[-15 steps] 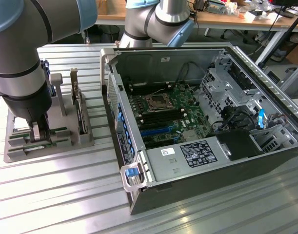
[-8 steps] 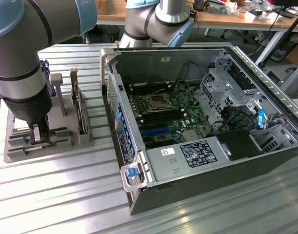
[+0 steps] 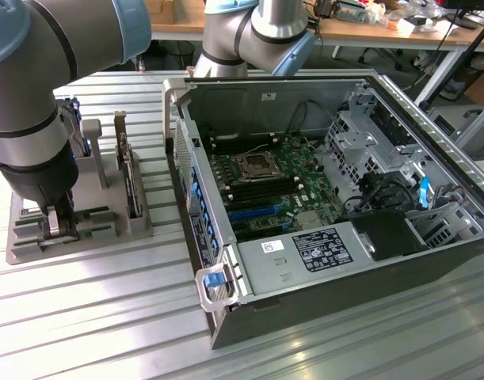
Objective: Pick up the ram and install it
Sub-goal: 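Pick up the ram and move it above insertion slot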
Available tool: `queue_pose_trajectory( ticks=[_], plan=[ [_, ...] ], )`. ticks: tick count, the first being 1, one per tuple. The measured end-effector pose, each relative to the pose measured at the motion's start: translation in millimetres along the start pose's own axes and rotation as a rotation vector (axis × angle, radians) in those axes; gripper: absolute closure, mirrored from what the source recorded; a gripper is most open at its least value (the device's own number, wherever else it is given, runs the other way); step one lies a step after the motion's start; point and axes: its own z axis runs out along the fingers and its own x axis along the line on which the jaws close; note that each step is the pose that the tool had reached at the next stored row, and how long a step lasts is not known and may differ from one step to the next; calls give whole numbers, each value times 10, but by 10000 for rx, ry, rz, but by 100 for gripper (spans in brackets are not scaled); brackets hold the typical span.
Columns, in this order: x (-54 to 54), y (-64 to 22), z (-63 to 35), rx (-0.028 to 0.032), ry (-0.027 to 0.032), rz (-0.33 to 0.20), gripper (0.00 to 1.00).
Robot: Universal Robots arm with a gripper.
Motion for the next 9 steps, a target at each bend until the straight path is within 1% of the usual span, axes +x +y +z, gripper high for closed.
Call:
queue_pose_trajectory(
  ticks=[3,9],
  plan=[
    [0,3,35,-2,1,-2,64],
    [-1,6,65,-2,2,-2,64]
  ],
)
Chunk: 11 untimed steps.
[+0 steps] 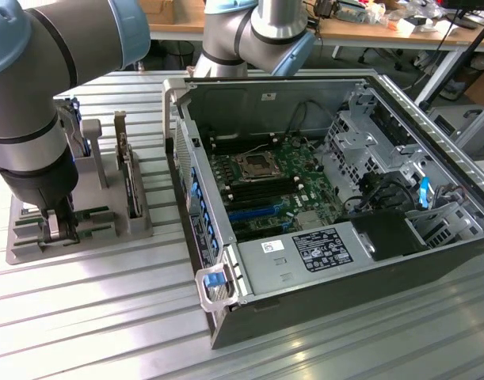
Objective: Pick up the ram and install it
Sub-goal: 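Pick up the ram and move it above insertion slot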
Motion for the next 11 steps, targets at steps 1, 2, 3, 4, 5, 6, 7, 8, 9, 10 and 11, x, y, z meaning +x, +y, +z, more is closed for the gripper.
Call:
queue_pose_trajectory(
  ticks=[1,2,3,4,5,6,7,8,9,10,11],
  plan=[
    [0,0,1,2,-1,0,64],
    [0,0,1,1,-1,0,64],
    [0,0,1,1,0,0,64],
    [0,0,1,2,-1,0,64],
    [0,0,1,1,-1,0,64],
    [0,0,1,2,-1,0,64],
    [0,0,1,1,-1,0,64],
    [0,0,1,2,-1,0,64],
    [0,0,1,2,-1,0,64],
    [0,0,1,2,-1,0,65],
    [0,0,1,2,-1,-1,72]
  ],
)
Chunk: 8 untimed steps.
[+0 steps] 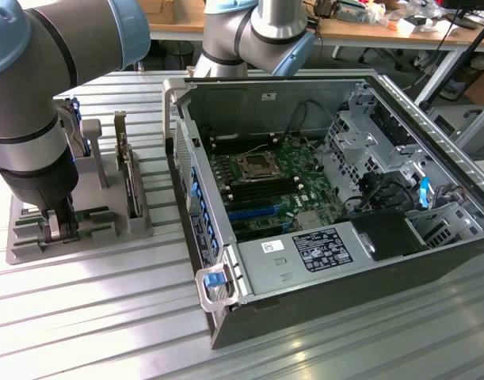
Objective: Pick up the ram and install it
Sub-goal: 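Pick up the ram and move it above insertion slot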
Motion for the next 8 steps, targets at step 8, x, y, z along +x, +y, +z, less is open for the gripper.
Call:
queue_pose_trajectory(
  ticks=[8],
  plan=[
    [0,0,0,0,0,1,88]
  ],
)
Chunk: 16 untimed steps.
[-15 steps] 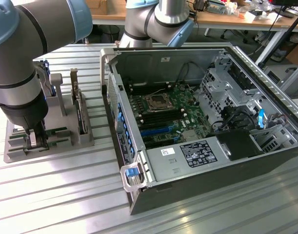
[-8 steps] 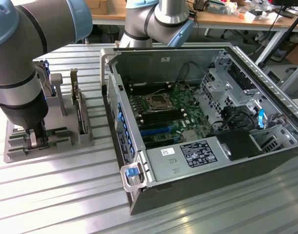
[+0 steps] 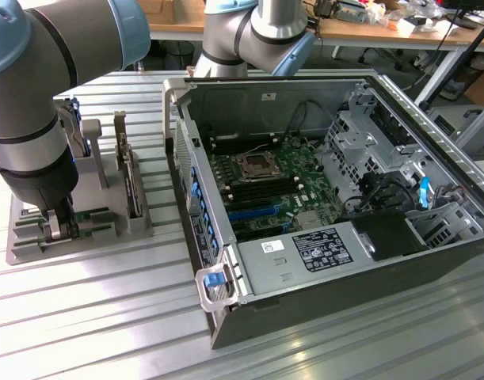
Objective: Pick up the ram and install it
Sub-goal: 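Pick up the ram and move it above insertion slot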
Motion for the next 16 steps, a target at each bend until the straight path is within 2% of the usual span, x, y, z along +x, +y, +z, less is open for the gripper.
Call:
queue_pose_trajectory(
  ticks=[6,16],
  plan=[
    [0,0,-1,2,-1,0,88],
    [0,0,-69,-1,0,0,88]
  ],
)
